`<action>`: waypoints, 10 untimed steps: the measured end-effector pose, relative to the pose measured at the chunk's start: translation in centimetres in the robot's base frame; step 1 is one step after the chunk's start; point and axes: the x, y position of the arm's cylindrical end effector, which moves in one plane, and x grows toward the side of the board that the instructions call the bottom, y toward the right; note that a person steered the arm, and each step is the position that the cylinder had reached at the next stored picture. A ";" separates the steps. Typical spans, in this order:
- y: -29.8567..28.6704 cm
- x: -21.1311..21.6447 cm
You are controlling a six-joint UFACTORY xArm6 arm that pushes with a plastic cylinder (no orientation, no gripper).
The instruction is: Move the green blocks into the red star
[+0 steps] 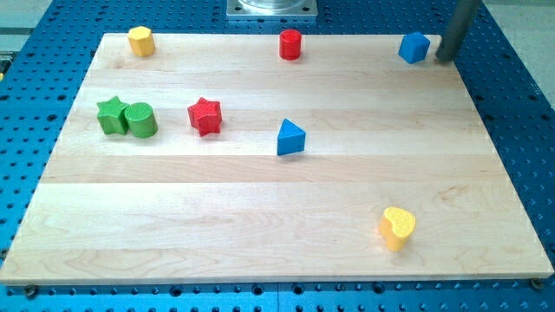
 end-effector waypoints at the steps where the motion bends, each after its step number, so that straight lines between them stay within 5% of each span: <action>1: -4.8 1.0; 3: -3.7 9.8; 4: -10.0 11.9; 7: -10.5 12.1; 9: -28.5 13.9; 10: -31.6 14.7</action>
